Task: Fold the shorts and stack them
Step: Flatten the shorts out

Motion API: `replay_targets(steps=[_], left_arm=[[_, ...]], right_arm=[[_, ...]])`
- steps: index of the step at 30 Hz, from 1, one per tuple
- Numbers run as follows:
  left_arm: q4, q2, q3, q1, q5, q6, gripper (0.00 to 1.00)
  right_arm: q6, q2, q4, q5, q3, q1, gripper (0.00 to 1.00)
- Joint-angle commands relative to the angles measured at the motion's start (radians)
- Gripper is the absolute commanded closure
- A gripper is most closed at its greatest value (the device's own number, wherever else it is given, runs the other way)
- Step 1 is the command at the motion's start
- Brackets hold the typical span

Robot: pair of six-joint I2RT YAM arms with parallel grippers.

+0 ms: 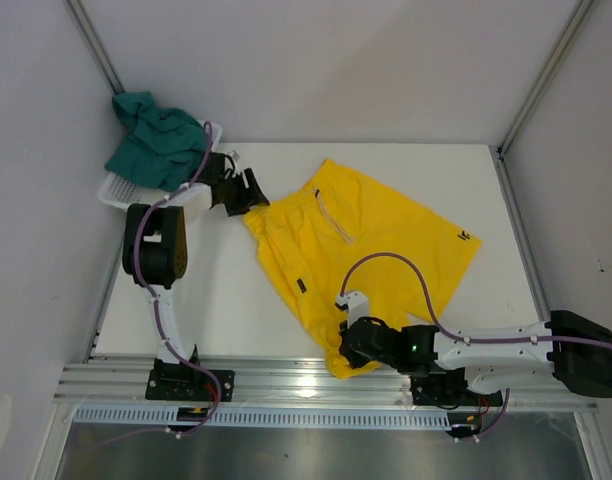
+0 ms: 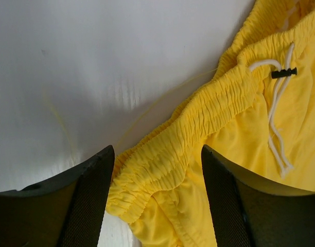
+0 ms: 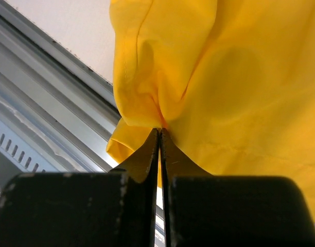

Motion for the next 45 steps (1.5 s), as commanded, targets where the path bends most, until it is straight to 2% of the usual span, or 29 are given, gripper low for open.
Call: replay_targets(steps=[1,8,23,26,29,31,32,33,35,40,45], left_arm=[[0.049,-0.092,-0.040,-0.004,0.056,0.017,0.30],[0.023,-0.124,-0.071,-0.003,0.062,0.042,0.38],[-0.057,-0.027,-0.037,0.009,0.079,0.095,0.36],[-0.076,-0.036,-0.045,0.011,0.077,0.106,0.41],[-0.070,-0.058,-0.073,0.017,0.099,0.112,0.51],[-0.051,-0.075,-0.112,0.023,0.134,0.106,0.67],[-0.024,-0.076,-0.122,0.025,0.148,0.102,0.80],[-0.013,-0.079,-0.129,0.029,0.175,0.095,0.88],[0.004,-0.082,-0.137,0.032,0.202,0.083,1.00],[0.087,-0.134,-0.204,0.052,0.275,0.031,1.00],[0.229,-0.207,-0.283,0.081,0.338,-0.044,1.00]], right_arm=[[0.026,-0.024,-0.054,0.042,-0.003,-0.005,1.00],[0.025,-0.027,-0.058,0.037,-0.007,-0.004,1.00],[0.000,-0.073,-0.080,0.004,-0.018,-0.036,1.00],[0.000,-0.082,-0.077,-0.004,-0.024,-0.045,1.00],[0.000,-0.094,-0.083,-0.012,-0.029,-0.056,1.00],[0.000,-0.104,-0.093,-0.016,-0.029,-0.073,1.00],[0.003,-0.107,-0.101,-0.016,-0.027,-0.079,1.00],[0.005,-0.110,-0.110,-0.015,-0.026,-0.086,1.00],[0.011,-0.119,-0.144,-0.009,-0.018,-0.119,1.00],[0.025,-0.163,-0.251,0.024,0.003,-0.224,1.00],[-0.069,-0.196,-0.276,-0.024,0.039,-0.451,1.00]])
